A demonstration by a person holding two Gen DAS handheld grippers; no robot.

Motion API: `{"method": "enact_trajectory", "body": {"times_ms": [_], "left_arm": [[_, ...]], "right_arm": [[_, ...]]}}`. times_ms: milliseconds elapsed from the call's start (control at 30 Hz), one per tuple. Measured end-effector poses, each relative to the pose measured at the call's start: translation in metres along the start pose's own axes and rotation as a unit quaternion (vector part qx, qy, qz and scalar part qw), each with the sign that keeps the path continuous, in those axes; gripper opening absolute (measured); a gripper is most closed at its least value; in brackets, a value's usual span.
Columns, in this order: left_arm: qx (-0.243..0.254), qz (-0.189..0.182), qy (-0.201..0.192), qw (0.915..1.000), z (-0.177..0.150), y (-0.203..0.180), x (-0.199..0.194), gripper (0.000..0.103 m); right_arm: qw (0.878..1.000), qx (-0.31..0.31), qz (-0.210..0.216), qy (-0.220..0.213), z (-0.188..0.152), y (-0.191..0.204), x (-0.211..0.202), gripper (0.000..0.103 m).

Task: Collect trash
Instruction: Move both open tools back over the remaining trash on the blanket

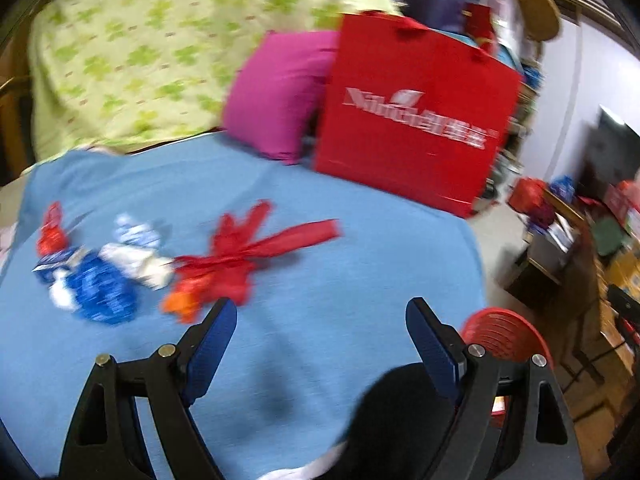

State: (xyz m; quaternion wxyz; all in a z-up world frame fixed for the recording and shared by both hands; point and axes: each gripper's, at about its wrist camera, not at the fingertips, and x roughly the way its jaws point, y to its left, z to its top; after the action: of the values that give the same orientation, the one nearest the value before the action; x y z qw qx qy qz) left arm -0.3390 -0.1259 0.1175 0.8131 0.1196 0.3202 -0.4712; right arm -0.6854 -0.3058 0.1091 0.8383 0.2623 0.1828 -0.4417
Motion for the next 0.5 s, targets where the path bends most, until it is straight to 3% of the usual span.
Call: {"method": "enact_trajectory", "body": {"times_ms": [267,500], "left_arm": [[-0.101,0.094,0.022,0.9902,-0.029,0.099,-0.001,0.087],[-0.205,0.146,0.025,0.9676,-0.036,0.17,0.002,0.087]], "right_arm": [[0.998,-0.042,0.044,0.029,0.0,0.05,0.037,0.078],[0.991,-0.083,0.094,0.05,-0.005,0.106,0.063,0.078]]}}
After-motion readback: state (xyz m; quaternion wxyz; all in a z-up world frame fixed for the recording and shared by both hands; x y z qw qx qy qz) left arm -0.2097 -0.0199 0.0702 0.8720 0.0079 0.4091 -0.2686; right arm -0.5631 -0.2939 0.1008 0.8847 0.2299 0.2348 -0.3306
